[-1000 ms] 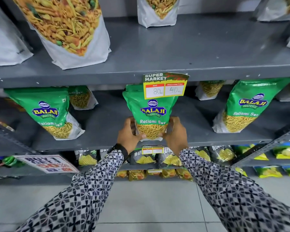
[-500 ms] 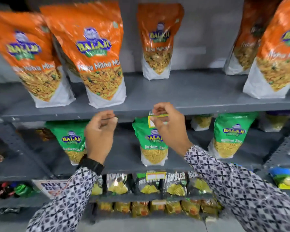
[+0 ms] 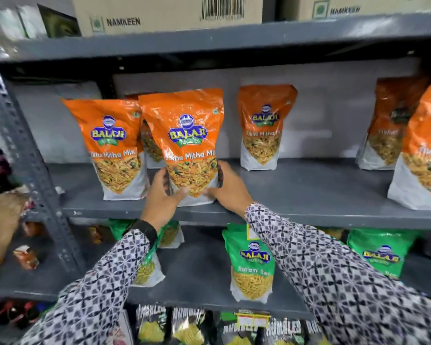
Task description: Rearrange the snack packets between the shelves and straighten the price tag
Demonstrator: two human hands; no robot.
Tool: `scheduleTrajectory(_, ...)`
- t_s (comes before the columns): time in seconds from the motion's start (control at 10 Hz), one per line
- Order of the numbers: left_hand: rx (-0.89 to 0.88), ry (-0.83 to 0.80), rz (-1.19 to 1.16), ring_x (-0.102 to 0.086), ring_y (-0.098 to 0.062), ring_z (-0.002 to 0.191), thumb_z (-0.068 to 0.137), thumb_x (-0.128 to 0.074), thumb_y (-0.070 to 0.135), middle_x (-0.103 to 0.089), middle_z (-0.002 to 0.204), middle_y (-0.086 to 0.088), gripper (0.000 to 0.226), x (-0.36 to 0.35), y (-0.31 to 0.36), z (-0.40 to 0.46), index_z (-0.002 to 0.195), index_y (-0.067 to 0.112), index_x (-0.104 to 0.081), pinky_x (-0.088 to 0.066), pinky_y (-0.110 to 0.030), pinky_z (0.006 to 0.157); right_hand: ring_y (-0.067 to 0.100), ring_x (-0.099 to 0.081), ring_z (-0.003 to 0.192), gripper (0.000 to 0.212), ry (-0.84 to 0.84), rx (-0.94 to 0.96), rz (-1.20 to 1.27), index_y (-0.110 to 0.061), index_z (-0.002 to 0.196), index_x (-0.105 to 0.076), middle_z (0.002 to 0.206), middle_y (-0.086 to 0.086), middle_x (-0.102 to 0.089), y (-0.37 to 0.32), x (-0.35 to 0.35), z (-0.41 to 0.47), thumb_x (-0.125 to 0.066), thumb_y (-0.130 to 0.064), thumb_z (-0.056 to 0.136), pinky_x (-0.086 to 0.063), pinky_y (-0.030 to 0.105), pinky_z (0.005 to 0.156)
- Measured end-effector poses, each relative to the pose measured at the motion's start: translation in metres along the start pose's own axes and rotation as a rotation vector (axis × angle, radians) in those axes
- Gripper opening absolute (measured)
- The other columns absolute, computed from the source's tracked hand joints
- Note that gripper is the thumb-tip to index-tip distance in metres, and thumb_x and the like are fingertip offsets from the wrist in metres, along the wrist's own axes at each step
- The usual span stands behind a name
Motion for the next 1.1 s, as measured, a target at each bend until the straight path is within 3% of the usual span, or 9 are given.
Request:
scheduleTrajectory(0.1,-0.012,-0.009,-0.012,-0.061,-0.023,0.126,0.09,-0.076,0.013,-0.063,0.139,-0.006,0.063,-0.008,0.001,0.004,0.146,0.015,-0.046,-0.048,-0.041,0.11,0.024,-0.061,0.128,0.078,0.027,-0.003,0.004,-0.022,0.139,-0.049,0.137,0.005,-0.066,0.008,0.012,-0.003,-0.091,-0.025,0.074,-0.051,0.049,0.108)
scheduleTrajectory(0.3,-0.062,-0.098,-0.01,-0.067,-0.024,0.12,0.083,-0.082,0.022,-0.068,0.131,-0.003,0.062,-0.053,0.013,0.007,0.137,0.021,-0.053,-0.054,-0.049,0.106,0.021,-0.064,0.122,0.073,0.105,-0.019,-0.025,-0.021,0.137,-0.051,0.131,0.004,-0.067,0.027,0.067,-0.025,-0.09,-0.014,0.075,-0.052,0.042,0.107)
scheduleTrajectory(0.5,-0.091,-0.175,-0.066,-0.068,-0.019,0.114,0.086,-0.081,0.017,-0.067,0.119,0.006,0.059,-0.116,0.028,0.003,0.135,0.025,-0.05,-0.054,-0.021,0.085,0.018,-0.066,0.122,0.072,0.171,-0.051,-0.046,-0.034,0.132,-0.05,0.131,0.0,-0.068,0.055,0.119,-0.044,-0.087,-0.022,0.071,-0.053,0.05,0.107)
scheduleTrajectory(0.7,-0.107,-0.186,-0.05,-0.068,-0.017,0.114,0.085,-0.082,0.022,-0.068,0.123,0.004,0.065,-0.142,0.034,-0.003,0.14,0.023,-0.049,-0.057,-0.029,0.09,0.022,-0.064,0.123,0.073,0.227,-0.074,-0.053,-0.031,0.136,-0.05,0.131,0.002,-0.066,0.073,0.14,-0.055,-0.084,-0.021,0.073,-0.053,0.053,0.106)
scheduleTrajectory(0.8,-0.102,-0.182,-0.039,-0.067,-0.015,0.113,0.085,-0.082,0.022,-0.065,0.117,0.012,0.065,-0.143,0.038,-0.007,0.141,0.022,-0.049,-0.052,-0.018,0.081,0.024,-0.063,0.123,0.071,0.232,-0.073,-0.061,-0.035,0.135,-0.048,0.13,0.004,-0.065,0.073,0.141,-0.057,-0.082,-0.023,0.073,-0.053,0.054,0.105)
scheduleTrajectory(0.9,-0.09,-0.175,-0.038,-0.068,-0.017,0.114,0.084,-0.083,0.022,-0.066,0.117,0.011,0.065,-0.143,0.035,-0.005,0.14,0.022,-0.05,-0.052,-0.018,0.081,0.025,-0.062,0.124,0.07,0.236,-0.08,-0.068,-0.032,0.136,-0.048,0.131,0.005,-0.064,0.076,0.139,-0.056,-0.082,-0.017,0.077,-0.053,0.054,0.105)
scheduleTrajectory(1.0,-0.09,-0.166,-0.003,-0.068,-0.018,0.112,0.083,-0.084,0.024,-0.066,0.113,0.015,0.063,-0.141,0.041,-0.008,0.137,0.023,-0.051,-0.059,-0.035,0.093,0.024,-0.061,0.125,0.07,0.227,-0.09,-0.075,-0.03,0.138,-0.048,0.132,0.004,-0.063,0.074,0.139,-0.057,-0.081,-0.012,0.079,-0.052,0.054,0.107)
scheduleTrajectory(1.1,-0.093,-0.166,0.001,-0.067,-0.018,0.116,0.084,-0.083,0.026,-0.066,0.117,0.016,0.067,-0.141,0.043,-0.01,0.141,0.024,-0.048,-0.056,-0.039,0.102,0.024,-0.057,0.131,0.073,0.248,-0.074,-0.064,-0.027,0.144,-0.045,0.138,0.005,-0.058,0.065,0.14,-0.059,-0.081,-0.01,0.082,-0.049,0.053,0.112)
Point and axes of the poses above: each hand's wrist, its own z-axis towards the middle knuckle, its own x-axis out of the back of the hand, y = z × x, the point moved 5 cm from there along z, towards the middle knuckle
